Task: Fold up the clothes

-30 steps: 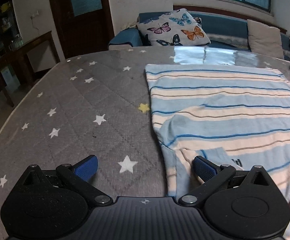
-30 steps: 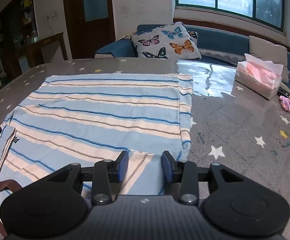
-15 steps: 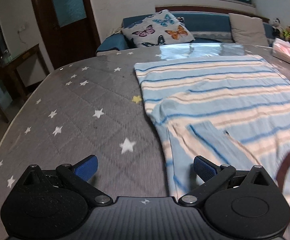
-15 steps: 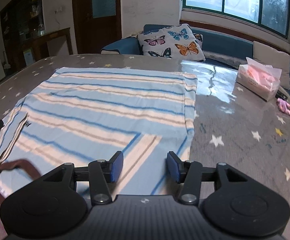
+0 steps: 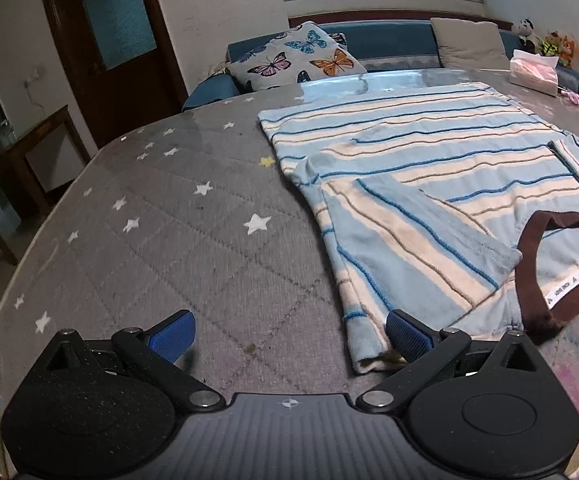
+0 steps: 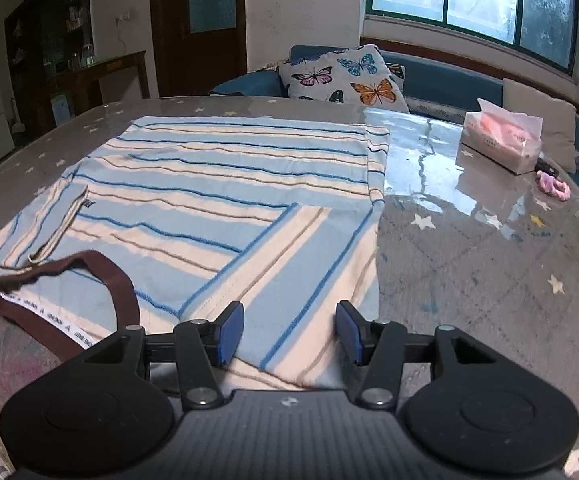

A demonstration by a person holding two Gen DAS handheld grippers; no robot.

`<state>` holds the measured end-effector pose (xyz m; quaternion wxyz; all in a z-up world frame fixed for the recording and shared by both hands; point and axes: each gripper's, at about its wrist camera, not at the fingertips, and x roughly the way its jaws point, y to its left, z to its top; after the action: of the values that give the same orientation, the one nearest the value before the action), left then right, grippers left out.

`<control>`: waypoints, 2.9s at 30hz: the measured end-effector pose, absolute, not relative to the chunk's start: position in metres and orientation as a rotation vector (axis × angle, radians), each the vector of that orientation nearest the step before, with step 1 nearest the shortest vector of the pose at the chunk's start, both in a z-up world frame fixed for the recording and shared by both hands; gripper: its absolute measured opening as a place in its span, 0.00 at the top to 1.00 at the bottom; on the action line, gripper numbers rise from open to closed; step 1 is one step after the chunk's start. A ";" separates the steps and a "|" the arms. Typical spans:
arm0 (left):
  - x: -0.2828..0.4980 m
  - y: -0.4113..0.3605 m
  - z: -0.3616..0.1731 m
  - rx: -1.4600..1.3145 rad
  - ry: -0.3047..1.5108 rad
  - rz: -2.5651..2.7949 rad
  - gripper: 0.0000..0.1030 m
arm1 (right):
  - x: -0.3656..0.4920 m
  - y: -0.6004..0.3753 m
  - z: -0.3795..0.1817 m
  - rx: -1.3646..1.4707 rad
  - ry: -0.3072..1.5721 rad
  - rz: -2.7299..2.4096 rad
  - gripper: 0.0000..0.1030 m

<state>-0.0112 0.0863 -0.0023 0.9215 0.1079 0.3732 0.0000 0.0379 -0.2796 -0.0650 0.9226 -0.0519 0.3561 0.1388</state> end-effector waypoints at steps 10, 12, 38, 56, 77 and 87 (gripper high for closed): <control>-0.008 0.054 0.008 0.242 0.703 -0.066 0.00 | 0.025 -0.281 -0.062 -0.103 0.719 0.285 0.50; -0.003 0.048 0.006 0.242 0.705 -0.075 0.00 | 0.024 -0.280 -0.065 -0.114 0.728 0.284 0.50; -0.026 0.031 0.017 0.359 0.670 -0.277 0.00 | 0.009 -0.260 -0.056 -0.232 0.695 0.402 0.50; -0.022 0.013 -0.009 0.558 0.706 -0.568 0.50 | 0.002 -0.267 -0.056 -0.441 0.731 0.539 0.46; -0.007 0.016 -0.006 0.488 0.726 -0.499 0.81 | 0.027 -0.285 -0.055 -0.354 0.780 0.575 0.87; -0.022 0.022 -0.011 0.541 0.712 -0.504 0.60 | 0.020 -0.283 -0.047 -0.287 0.731 0.510 0.93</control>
<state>-0.0220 0.0224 -0.0113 0.8713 0.2586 0.3404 -0.2410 0.0202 -0.2834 -0.0475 0.8923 -0.1383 0.3525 0.2459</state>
